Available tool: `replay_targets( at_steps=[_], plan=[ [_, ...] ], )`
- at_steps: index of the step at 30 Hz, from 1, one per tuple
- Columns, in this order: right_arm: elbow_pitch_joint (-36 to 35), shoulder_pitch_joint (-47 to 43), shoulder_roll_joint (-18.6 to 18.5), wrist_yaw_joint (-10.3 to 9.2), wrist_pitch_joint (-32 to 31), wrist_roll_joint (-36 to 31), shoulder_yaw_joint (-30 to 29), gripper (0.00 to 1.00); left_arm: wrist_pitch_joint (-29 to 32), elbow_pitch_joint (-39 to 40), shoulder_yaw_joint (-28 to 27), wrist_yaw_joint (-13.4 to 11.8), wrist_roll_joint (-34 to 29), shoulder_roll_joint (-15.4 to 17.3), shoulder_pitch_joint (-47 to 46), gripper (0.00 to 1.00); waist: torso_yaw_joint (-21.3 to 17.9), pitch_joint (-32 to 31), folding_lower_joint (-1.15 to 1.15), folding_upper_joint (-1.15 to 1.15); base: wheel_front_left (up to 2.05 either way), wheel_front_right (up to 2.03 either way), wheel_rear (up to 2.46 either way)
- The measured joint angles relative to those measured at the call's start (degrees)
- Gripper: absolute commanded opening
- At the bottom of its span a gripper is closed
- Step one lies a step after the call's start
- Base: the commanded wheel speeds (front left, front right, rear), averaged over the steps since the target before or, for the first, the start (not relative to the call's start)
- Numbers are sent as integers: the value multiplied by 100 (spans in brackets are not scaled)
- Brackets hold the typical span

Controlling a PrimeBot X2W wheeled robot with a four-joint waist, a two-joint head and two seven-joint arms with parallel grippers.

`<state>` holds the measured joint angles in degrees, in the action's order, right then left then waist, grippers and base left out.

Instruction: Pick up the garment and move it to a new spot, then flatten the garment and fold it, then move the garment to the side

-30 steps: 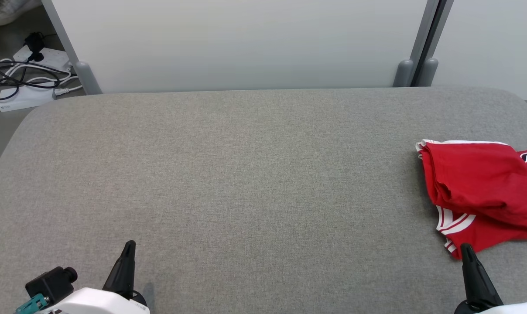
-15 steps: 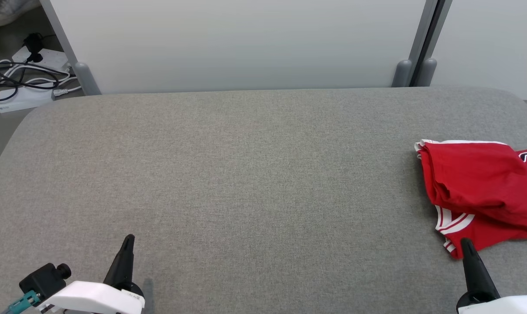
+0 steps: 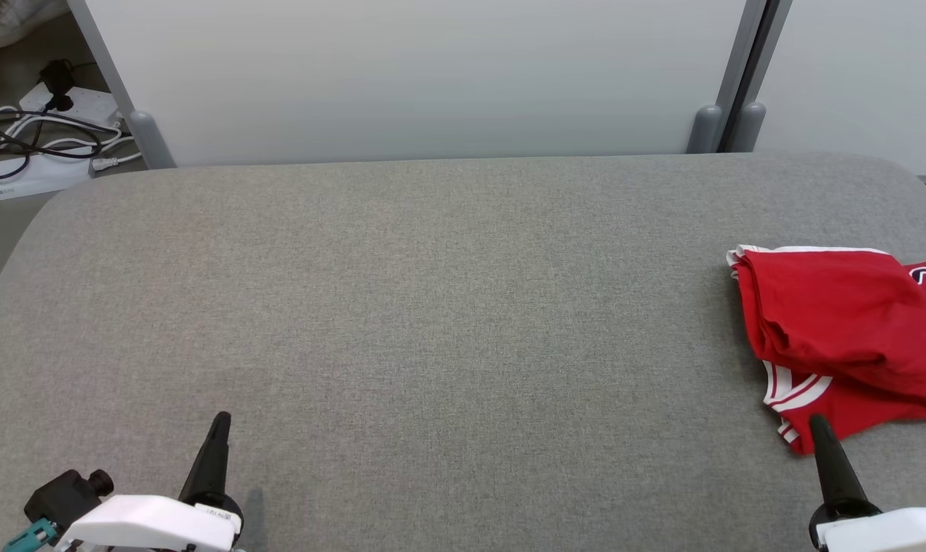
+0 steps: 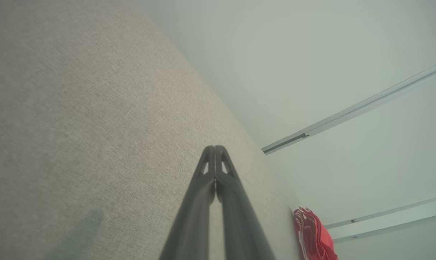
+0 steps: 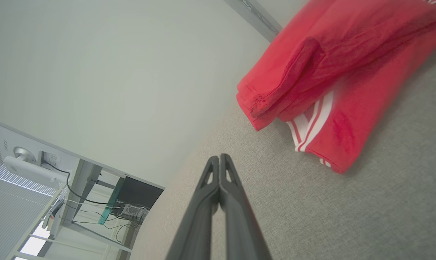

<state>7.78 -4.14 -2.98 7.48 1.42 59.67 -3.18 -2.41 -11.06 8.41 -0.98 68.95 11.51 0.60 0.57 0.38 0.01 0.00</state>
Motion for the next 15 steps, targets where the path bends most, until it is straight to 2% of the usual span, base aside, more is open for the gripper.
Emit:
replay_targets(
  at_steps=[15],
  plan=[
    [223, 175, -29, 0, -148, 978, -32, 0, 235, -112, -352, 215, 679, -249, -121, 0, -17, -6, 0, 0, 0, 0, 0]
  ],
)
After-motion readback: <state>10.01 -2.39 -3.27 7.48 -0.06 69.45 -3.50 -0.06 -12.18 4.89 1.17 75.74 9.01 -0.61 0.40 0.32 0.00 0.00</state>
